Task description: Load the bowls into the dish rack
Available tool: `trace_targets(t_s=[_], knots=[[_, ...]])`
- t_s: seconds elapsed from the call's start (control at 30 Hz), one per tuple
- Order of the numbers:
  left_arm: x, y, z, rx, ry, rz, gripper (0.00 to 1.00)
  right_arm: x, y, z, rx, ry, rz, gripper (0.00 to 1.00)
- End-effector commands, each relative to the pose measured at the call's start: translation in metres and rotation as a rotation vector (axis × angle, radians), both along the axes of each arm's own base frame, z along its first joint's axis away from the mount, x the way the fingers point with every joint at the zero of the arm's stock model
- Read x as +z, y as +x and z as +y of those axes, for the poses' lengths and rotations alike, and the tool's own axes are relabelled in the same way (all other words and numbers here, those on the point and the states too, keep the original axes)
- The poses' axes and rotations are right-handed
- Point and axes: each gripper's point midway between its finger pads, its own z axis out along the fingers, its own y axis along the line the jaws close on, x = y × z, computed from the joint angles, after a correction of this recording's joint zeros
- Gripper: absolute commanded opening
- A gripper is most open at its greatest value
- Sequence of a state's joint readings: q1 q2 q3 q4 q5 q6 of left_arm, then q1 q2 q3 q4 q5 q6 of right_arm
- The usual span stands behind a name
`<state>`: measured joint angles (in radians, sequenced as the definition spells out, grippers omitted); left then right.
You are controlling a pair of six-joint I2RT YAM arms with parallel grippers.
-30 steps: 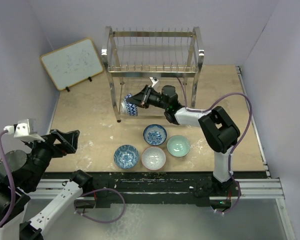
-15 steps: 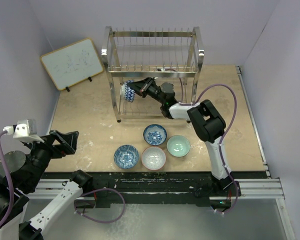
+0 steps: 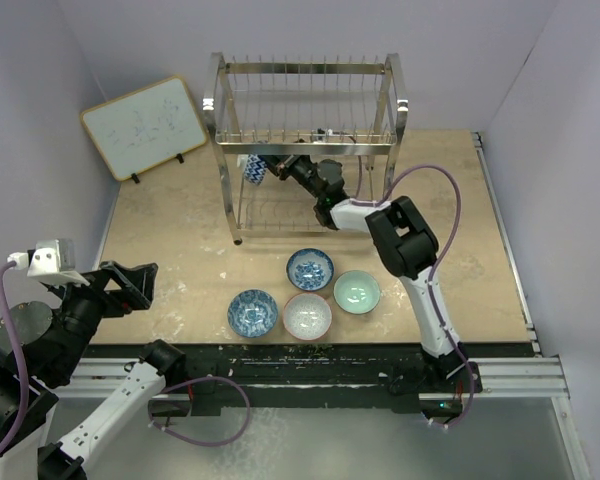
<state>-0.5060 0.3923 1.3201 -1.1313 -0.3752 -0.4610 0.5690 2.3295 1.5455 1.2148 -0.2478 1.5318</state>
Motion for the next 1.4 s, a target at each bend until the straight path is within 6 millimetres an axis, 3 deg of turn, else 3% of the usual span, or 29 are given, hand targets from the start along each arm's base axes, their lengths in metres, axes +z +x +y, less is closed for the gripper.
trace_targets(t_s=[0.0, 0.4, 0.83, 1.0, 1.37], knots=[[0.004, 0.002, 0.004, 0.017, 0.018, -0.019, 0.99, 0.041, 0.005, -0.008, -0.023, 0.141, -0.09, 0.0], [0.003, 0.004, 0.003, 0.019, 0.022, -0.016, 0.99, 0.016, 0.013, 0.003, 0.042, 0.194, -0.027, 0.0], [0.003, 0.005, 0.002, 0.015, 0.022, -0.015, 0.99, -0.036, 0.021, -0.013, 0.018, 0.169, 0.122, 0.0], [0.004, 0.006, 0.001, 0.016, 0.02, -0.018, 0.99, -0.046, 0.021, -0.022, -0.02, 0.144, 0.159, 0.16], [0.004, 0.007, 0.001, 0.014, 0.02, -0.02, 0.99, -0.065, 0.024, -0.047, -0.1, 0.12, 0.221, 0.27]])
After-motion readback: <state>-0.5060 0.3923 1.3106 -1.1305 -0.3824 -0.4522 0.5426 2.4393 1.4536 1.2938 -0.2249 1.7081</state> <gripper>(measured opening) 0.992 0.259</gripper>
